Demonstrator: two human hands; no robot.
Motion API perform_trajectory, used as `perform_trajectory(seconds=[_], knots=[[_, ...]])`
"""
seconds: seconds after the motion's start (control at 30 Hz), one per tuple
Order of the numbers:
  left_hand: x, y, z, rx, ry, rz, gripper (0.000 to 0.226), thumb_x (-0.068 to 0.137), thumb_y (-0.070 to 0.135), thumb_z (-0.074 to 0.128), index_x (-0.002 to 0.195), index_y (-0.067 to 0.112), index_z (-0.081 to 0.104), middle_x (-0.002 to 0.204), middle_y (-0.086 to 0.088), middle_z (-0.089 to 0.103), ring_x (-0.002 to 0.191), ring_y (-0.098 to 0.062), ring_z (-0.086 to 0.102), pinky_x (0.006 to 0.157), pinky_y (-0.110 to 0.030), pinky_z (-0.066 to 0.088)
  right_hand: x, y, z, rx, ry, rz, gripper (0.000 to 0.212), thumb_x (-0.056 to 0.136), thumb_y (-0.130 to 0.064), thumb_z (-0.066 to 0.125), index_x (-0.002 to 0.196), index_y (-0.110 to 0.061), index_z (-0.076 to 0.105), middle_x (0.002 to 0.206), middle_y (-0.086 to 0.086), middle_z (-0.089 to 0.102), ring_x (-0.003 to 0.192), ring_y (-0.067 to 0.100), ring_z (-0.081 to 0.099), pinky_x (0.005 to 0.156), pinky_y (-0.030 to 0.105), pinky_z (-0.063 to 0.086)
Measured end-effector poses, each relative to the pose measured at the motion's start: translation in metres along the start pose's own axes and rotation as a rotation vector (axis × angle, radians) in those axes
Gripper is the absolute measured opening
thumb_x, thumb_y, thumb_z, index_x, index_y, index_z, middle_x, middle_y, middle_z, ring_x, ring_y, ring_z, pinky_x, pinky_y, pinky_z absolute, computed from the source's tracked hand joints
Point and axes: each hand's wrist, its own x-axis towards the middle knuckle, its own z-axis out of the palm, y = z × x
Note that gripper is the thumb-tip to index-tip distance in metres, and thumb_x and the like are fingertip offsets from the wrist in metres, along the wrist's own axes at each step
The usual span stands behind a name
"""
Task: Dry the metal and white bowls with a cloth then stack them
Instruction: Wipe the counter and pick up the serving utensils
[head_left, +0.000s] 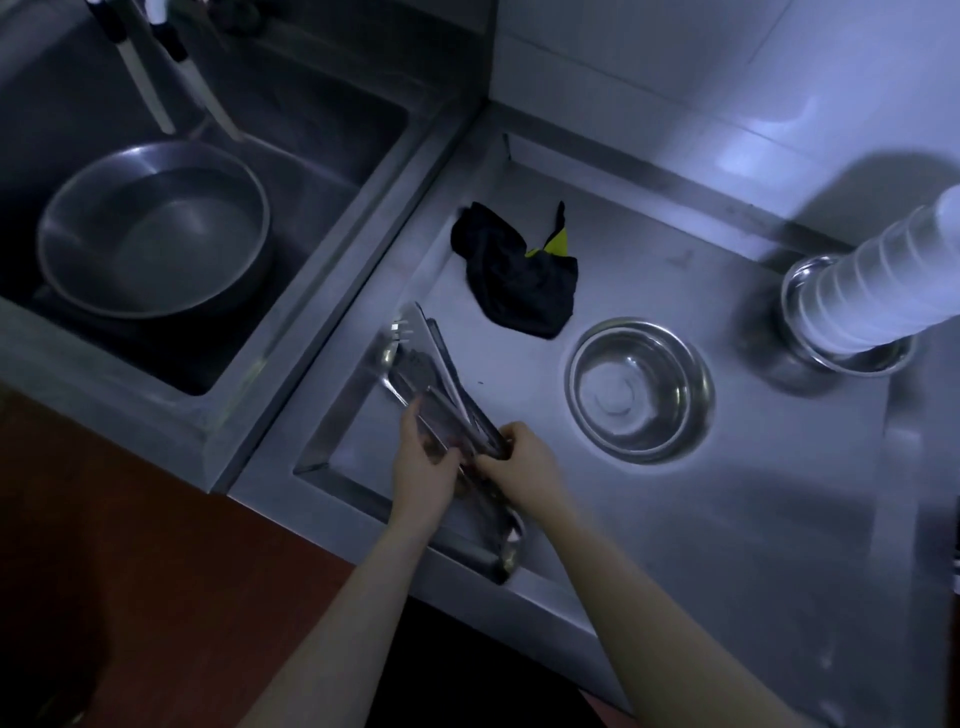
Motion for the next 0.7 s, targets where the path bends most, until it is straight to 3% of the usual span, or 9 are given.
perform_trajectory(seconds=[0.13, 0.2, 0.3, 0.37, 0.43, 0.57, 0.63, 0.7], knots=[[0.012, 0.006, -0.013, -0.025, -0.059, -0.009, 0.077, 0.091, -0.001, 0.057, 0.128, 0.062, 0.035, 0.118, -0.002, 0.067, 0.1, -0.024, 0.069, 0.082, -0.056, 0.058, 0.008, -0.013, 0.008, -0.006, 0.029, 0.015, 0.037, 0.076, -0.04, 0.075, 0.097, -0.015, 0.056, 0.085, -0.003, 0.063, 0.078, 0.016, 0.06, 0.062, 0.028, 0.047], [0.019, 0.013, -0.019, 0.0, -0.072, -0.019, 0.076, 0.093, 0.002, 0.056, 0.124, 0.068, 0.033, 0.118, -0.009, 0.065, 0.096, -0.021, 0.07, 0.081, -0.051, 0.059, 0.01, -0.019, 0.008, -0.062, 0.056, 0.027, 0.036, 0.076, -0.039, 0.075, 0.095, -0.016, 0.055, 0.081, -0.007, 0.059, 0.075, 0.014, 0.057, 0.058, 0.026, 0.041], [0.028, 0.02, -0.028, -0.021, -0.092, -0.006, 0.062, 0.099, 0.001, 0.051, 0.139, 0.043, 0.03, 0.096, 0.009, 0.065, 0.073, 0.002, 0.069, 0.066, -0.027, 0.06, 0.014, -0.025, 0.004, -0.219, 0.122, 0.031, 0.026, 0.077, -0.035, 0.07, 0.086, -0.02, 0.051, 0.08, -0.003, 0.057, 0.074, 0.019, 0.055, 0.057, 0.028, 0.036], [0.032, 0.024, -0.035, -0.014, -0.095, -0.031, 0.06, 0.099, 0.001, 0.05, 0.144, 0.036, 0.032, 0.09, 0.008, 0.067, 0.072, -0.011, 0.073, 0.068, -0.039, 0.062, 0.017, -0.03, 0.001, -0.296, 0.132, 0.018, 0.025, 0.077, -0.034, 0.067, 0.08, -0.017, 0.049, 0.092, 0.003, 0.052, 0.073, 0.023, 0.053, 0.059, 0.029, 0.038], [0.033, 0.029, -0.042, 0.011, -0.106, -0.05, 0.064, 0.098, -0.002, 0.047, 0.148, 0.035, 0.03, 0.101, -0.005, 0.065, 0.071, -0.025, 0.074, 0.068, -0.044, 0.061, 0.019, -0.035, -0.002, -0.323, 0.096, 0.014, 0.025, 0.081, -0.033, 0.064, 0.084, -0.013, 0.048, 0.1, 0.005, 0.043, 0.075, 0.026, 0.052, 0.067, 0.031, 0.041], [0.024, 0.039, -0.053, 0.076, -0.073, -0.043, 0.064, 0.097, -0.007, 0.041, 0.146, 0.032, 0.031, 0.105, -0.011, 0.061, 0.062, -0.018, 0.072, 0.054, -0.022, 0.055, 0.012, -0.037, -0.005, -0.327, 0.049, 0.021, 0.024, 0.087, -0.027, 0.057, 0.097, -0.009, 0.044, 0.093, 0.009, 0.053, 0.085, 0.033, 0.058, 0.07, 0.036, 0.046], [0.016, 0.044, -0.056, 0.076, -0.052, -0.027, 0.066, 0.096, -0.01, 0.041, 0.146, 0.032, 0.033, 0.104, -0.007, 0.06, 0.062, -0.015, 0.072, 0.058, -0.024, 0.058, 0.003, -0.034, -0.008, -0.292, 0.06, 0.011, 0.023, 0.089, -0.025, 0.055, 0.101, -0.008, 0.044, 0.094, 0.012, 0.056, 0.087, 0.034, 0.058, 0.07, 0.038, 0.046], [0.009, 0.045, -0.059, 0.062, -0.01, -0.016, 0.067, 0.095, -0.011, 0.042, 0.144, 0.034, 0.036, 0.104, -0.004, 0.06, 0.062, -0.014, 0.072, 0.068, -0.037, 0.062, -0.007, -0.03, -0.014, -0.292, 0.088, -0.002, 0.022, 0.091, -0.024, 0.053, 0.103, -0.008, 0.043, 0.094, 0.01, 0.055, 0.088, 0.034, 0.058, 0.069, 0.036, 0.043]])
